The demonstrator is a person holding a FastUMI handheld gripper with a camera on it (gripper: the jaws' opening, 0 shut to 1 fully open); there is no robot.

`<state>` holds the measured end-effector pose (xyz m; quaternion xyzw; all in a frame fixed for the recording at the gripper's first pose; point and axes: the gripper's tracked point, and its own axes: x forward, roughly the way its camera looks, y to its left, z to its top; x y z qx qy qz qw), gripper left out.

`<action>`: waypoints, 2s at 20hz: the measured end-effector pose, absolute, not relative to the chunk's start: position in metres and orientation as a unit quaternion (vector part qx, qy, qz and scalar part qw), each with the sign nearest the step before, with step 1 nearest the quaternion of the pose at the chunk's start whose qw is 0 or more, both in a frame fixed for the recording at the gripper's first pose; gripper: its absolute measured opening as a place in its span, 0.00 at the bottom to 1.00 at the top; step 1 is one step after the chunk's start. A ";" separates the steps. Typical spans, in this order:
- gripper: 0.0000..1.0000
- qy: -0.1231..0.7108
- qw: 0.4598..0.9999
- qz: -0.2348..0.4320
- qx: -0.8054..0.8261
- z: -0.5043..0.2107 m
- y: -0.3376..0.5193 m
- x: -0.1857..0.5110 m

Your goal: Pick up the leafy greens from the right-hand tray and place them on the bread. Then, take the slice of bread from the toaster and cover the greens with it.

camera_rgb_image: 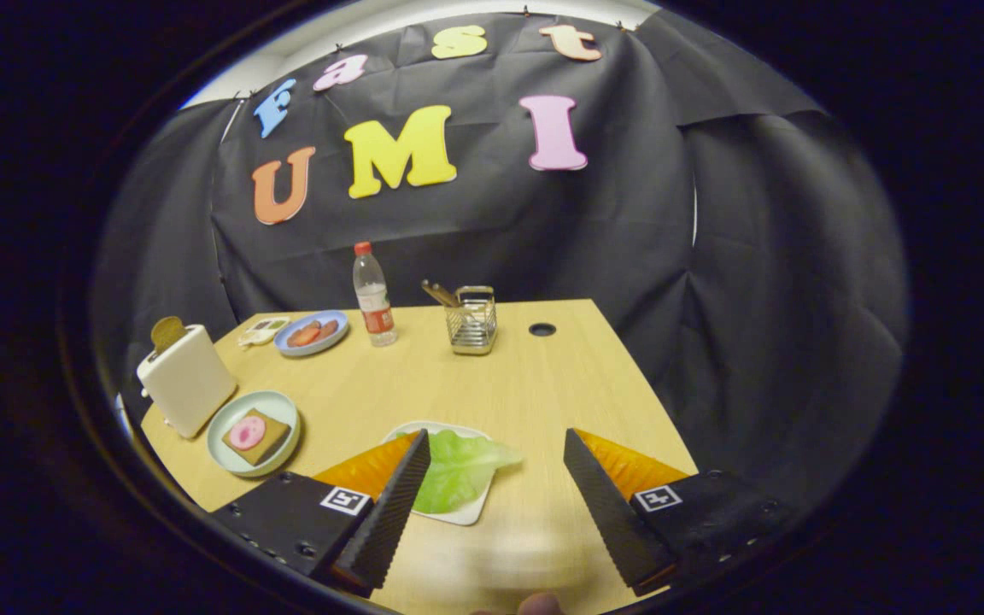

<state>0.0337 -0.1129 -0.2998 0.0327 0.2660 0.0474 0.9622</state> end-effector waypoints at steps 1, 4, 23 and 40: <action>0.96 0.280 0.958 0.052 0.040 -0.315 -0.113 0.042; 0.96 0.312 0.947 0.063 0.050 -0.353 -0.114 0.065; 0.39 0.351 0.932 0.082 0.038 -0.399 -0.094 0.104; 0.00 0.305 0.943 0.112 0.070 -0.325 -0.067 0.101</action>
